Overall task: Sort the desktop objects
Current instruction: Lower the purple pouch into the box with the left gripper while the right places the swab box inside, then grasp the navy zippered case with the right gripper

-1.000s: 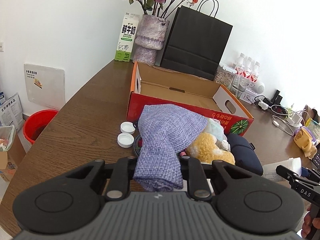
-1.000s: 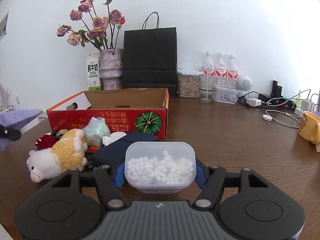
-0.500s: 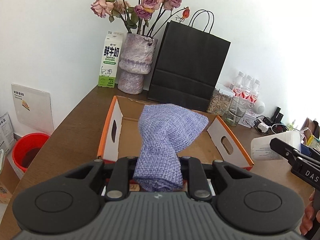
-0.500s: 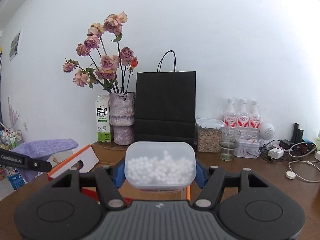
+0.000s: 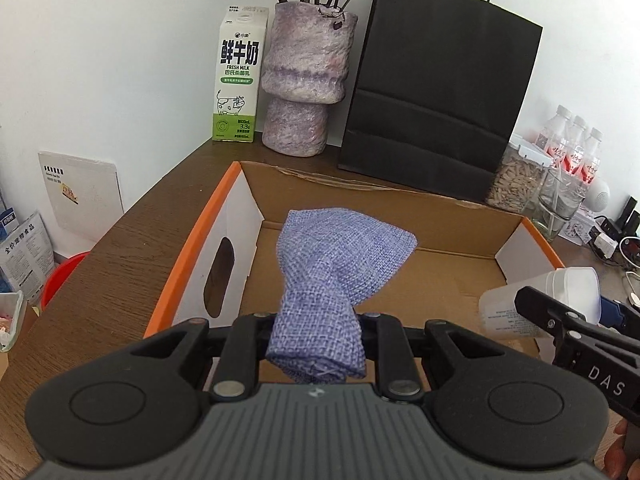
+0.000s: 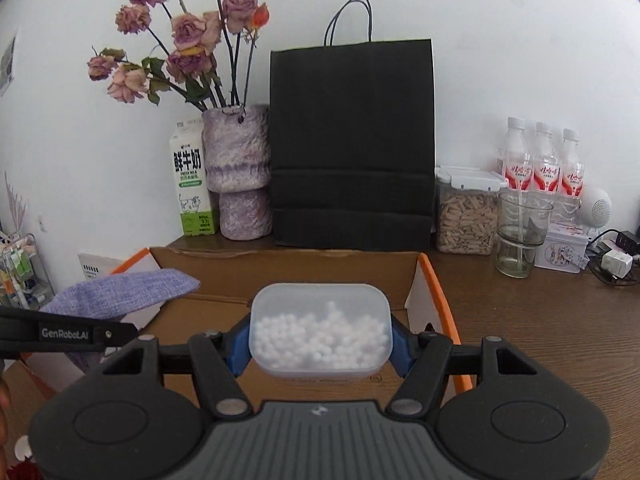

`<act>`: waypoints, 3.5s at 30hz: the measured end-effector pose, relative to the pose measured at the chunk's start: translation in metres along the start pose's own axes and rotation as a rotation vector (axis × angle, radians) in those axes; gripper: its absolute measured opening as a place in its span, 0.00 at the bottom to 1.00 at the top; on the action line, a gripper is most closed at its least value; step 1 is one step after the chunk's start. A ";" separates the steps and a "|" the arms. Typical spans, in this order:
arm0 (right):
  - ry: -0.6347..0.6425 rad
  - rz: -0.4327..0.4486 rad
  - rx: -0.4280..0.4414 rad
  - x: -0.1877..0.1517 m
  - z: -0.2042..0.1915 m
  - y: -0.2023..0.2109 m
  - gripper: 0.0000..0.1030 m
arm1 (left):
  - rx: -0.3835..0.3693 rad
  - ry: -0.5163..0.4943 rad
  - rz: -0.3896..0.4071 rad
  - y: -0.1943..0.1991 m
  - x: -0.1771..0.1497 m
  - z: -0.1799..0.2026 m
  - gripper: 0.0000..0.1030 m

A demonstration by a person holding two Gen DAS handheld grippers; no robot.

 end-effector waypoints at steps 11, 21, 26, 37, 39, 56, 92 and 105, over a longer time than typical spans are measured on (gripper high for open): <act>0.065 -0.040 -0.033 -0.012 -0.009 -0.001 0.82 | -0.019 -0.022 -0.029 -0.007 -0.009 0.000 0.65; 0.105 -0.001 -0.023 -0.015 -0.023 0.030 1.00 | 0.037 -0.096 0.150 0.031 -0.007 0.005 1.00; 0.102 -0.011 -0.027 -0.019 -0.022 0.032 1.00 | 0.055 -0.088 0.143 0.030 -0.009 -0.001 1.00; 0.098 0.010 -0.040 -0.028 -0.019 0.053 1.00 | 0.050 -0.060 0.222 0.053 -0.016 -0.012 1.00; 0.099 0.012 -0.049 -0.033 -0.018 0.059 1.00 | 0.055 -0.058 0.254 0.062 -0.019 -0.014 1.00; 0.069 -0.010 -0.041 -0.101 -0.016 0.132 1.00 | 0.112 -0.092 0.226 0.114 -0.089 -0.050 1.00; -0.090 -0.235 0.038 -0.125 0.002 0.108 0.59 | 0.128 -0.004 0.151 0.138 -0.138 -0.113 1.00; -0.126 -0.253 0.041 -0.128 0.036 0.111 0.63 | 0.134 -0.009 0.134 0.134 -0.138 -0.109 1.00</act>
Point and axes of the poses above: each gripper's, at about its wrist camera, not at the fingertips, and y roughly against the way its jaws point, z to its right, x to its top, the point moved 9 cm from there along -y, roughly the way its jaws point, and after that the axes turned 8 degrees about -z, right-handed, at the moved point
